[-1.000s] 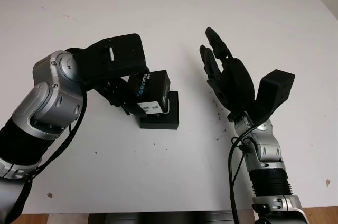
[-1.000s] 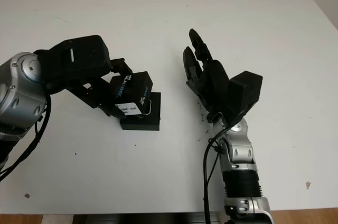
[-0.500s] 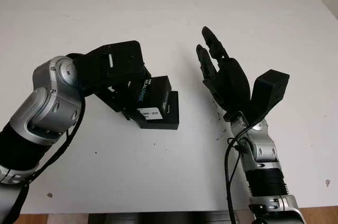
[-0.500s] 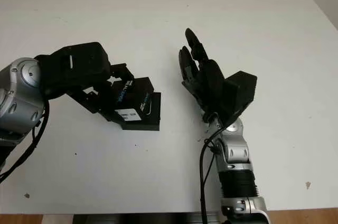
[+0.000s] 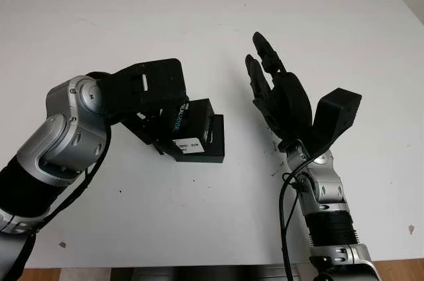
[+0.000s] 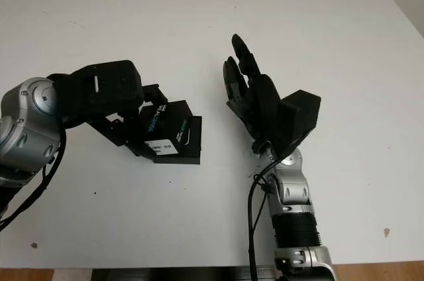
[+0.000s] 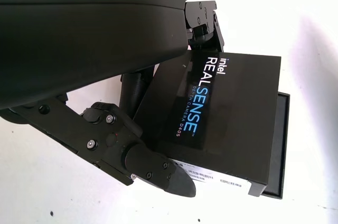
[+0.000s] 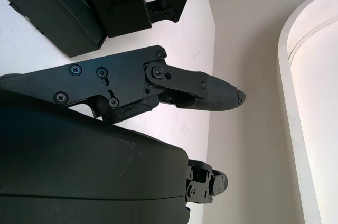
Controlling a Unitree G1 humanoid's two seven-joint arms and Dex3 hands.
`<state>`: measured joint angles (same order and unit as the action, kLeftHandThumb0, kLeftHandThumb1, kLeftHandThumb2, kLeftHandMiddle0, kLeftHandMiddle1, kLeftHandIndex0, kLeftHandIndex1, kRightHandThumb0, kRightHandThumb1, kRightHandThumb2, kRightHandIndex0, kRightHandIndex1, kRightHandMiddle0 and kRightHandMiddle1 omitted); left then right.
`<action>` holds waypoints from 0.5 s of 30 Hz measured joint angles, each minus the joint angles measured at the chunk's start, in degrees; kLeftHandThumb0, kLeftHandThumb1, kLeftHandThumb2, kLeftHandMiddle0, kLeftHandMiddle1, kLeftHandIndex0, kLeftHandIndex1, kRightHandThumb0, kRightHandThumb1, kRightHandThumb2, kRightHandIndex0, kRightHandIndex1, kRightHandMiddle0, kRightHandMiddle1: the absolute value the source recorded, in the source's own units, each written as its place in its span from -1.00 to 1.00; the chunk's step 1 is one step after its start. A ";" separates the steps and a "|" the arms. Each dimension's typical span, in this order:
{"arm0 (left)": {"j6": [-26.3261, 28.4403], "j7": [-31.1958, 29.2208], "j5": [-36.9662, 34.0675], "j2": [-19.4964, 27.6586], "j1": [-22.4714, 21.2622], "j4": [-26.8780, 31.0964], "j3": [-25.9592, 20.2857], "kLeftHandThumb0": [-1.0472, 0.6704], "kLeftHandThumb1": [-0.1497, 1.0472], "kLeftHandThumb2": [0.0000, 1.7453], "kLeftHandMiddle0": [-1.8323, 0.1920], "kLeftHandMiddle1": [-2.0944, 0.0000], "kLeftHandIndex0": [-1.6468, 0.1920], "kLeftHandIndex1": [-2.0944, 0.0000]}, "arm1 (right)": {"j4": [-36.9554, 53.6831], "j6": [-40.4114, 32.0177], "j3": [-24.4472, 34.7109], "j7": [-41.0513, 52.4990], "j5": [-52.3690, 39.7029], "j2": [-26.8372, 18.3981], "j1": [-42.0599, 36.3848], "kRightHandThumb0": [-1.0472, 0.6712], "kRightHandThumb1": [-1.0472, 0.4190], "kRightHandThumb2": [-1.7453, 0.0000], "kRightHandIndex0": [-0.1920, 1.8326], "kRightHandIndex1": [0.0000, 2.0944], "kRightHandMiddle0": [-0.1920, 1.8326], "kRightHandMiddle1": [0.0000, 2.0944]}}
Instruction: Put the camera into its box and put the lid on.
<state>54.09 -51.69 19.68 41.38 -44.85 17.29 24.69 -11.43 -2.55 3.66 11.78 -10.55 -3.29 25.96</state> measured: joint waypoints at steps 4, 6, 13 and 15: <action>1.61 0.41 -0.01 -0.47 -0.03 1.37 0.71 -0.26 1.00 -0.66 0.67 -0.93 0.80 -0.75 | -0.02 0.36 0.00 -0.07 0.04 0.01 0.00 -0.42 -1.00 0.37 -0.83 -0.95 -0.93 -0.78; 2.57 0.39 0.00 -0.49 -0.13 2.04 1.35 -0.30 1.00 -0.66 0.73 -0.88 0.89 -0.73 | -0.02 0.35 0.02 -0.38 0.04 0.04 0.00 -0.42 -1.00 0.37 -0.83 -0.94 -0.93 -0.77; 6.95 -0.45 -1.70 -0.67 -0.85 5.13 3.12 -0.33 1.00 -0.68 0.98 -0.65 1.00 -0.20 | -0.26 0.42 0.01 -0.09 0.04 0.05 0.00 -0.41 -1.00 0.36 -0.84 -0.95 -0.94 -0.77; 8.01 -0.46 -2.09 -0.62 -1.44 5.91 3.58 -0.35 1.00 -0.67 0.99 -0.79 1.00 -0.21 | -0.55 0.45 0.01 0.09 0.02 0.05 0.00 -0.41 -1.00 0.36 -0.84 -0.95 -0.94 -0.77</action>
<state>62.10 -52.16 17.59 40.76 -46.29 23.20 28.27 -11.98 -2.10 3.67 11.87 -10.53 -3.24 25.96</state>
